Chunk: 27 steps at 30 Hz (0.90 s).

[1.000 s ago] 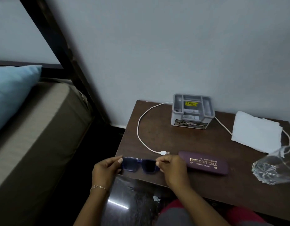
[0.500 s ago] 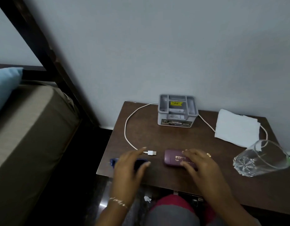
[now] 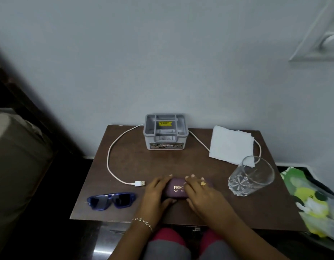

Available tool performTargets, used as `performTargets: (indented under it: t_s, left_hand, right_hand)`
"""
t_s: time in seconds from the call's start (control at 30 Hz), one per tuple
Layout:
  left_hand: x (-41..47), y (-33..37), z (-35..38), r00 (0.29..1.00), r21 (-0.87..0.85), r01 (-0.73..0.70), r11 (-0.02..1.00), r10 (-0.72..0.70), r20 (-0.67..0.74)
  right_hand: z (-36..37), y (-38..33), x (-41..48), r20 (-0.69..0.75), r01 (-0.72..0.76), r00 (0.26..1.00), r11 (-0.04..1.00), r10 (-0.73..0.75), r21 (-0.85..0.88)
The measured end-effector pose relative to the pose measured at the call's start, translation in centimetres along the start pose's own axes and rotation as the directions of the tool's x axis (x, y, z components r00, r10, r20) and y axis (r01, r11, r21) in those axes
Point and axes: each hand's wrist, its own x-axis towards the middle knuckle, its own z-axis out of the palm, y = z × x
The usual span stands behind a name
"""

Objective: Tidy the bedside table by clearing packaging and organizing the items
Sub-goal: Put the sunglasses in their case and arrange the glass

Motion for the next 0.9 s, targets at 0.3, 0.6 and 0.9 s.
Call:
performTargets:
  t_s: [0.3,0.6,0.9]
  left_hand:
    - [-0.6,-0.6,0.4,0.997,-0.111,0.046,0.993,-0.053,-0.058]
    - [-0.6,-0.1,0.1,0.998,-0.151,0.049,0.987,-0.055,-0.032]
    - [-0.9,-0.3,0.1,0.992,-0.216,0.087,0.973,-0.104,-0.073]
  right_hand:
    - [1.6,-0.7,0.2,-0.066,0.083,0.993,0.974,-0.099,-0.21]
    - [1.7,-2.2,1.1,0.025,-0.039,0.999,0.981,0.045,-0.192]
    - [-1.7,-0.4,0.8,0.159,-0.075,0.985,0.995,0.064,0.063]
